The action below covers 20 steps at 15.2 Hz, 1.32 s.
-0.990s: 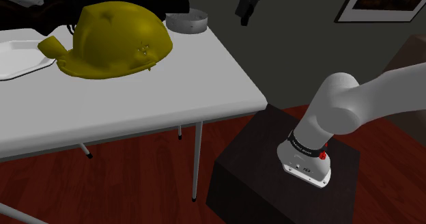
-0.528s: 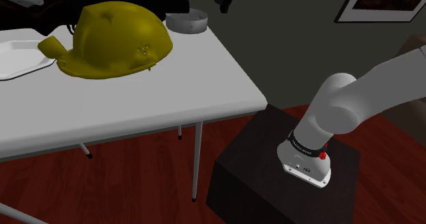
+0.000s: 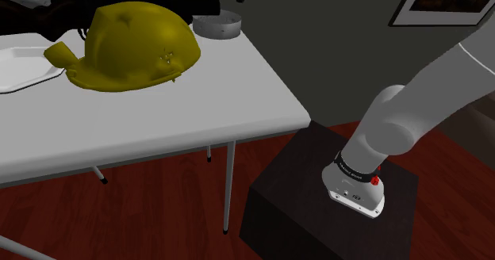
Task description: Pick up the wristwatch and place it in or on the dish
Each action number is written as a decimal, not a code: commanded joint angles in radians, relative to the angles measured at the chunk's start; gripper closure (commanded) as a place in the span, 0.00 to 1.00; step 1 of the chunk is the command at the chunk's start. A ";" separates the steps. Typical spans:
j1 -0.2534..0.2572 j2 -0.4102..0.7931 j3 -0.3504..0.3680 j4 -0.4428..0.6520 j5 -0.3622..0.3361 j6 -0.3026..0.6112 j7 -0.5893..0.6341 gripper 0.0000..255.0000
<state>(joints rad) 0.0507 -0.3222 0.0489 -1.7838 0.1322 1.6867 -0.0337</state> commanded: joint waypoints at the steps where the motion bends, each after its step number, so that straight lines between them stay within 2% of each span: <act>1: -0.008 0.076 -0.016 0.070 -0.003 0.003 -0.024 1.00; 6: -0.026 0.272 -0.045 0.291 -0.001 -0.027 -0.067 1.00; 11: -0.049 0.495 -0.066 0.582 0.011 -0.100 -0.100 1.00; 20: -0.046 0.431 -0.064 0.369 0.011 0.048 -0.118 1.00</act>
<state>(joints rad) 0.0037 0.1109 -0.0156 -1.3959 0.1427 1.7168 -0.1500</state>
